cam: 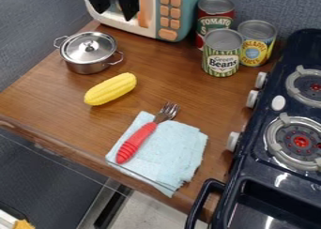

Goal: Move the yellow corn to the right side of the silver pot

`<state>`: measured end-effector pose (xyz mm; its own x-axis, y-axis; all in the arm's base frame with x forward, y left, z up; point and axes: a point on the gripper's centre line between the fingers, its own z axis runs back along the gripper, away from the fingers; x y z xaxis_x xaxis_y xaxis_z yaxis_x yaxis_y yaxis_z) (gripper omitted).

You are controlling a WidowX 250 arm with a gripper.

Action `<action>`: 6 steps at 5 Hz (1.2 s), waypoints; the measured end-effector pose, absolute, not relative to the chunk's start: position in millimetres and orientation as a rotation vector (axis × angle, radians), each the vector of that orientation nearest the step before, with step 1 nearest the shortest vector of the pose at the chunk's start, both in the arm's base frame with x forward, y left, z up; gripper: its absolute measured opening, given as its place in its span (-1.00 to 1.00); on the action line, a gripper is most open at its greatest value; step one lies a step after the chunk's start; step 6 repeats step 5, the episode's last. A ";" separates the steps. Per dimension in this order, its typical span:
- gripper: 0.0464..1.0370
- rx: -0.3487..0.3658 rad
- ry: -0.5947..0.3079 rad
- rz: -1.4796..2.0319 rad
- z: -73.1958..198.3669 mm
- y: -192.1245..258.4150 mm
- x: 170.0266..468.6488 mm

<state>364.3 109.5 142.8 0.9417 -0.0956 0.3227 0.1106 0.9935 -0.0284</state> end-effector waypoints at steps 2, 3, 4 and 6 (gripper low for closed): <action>0.93 -0.011 -0.291 -0.123 141.4 107.6 361.6; 0.93 0.000 -0.200 -0.135 129.0 108.2 367.0; 0.93 0.010 -0.086 -0.140 114.7 108.0 375.4; 0.93 0.025 -0.030 -0.109 109.2 110.3 377.1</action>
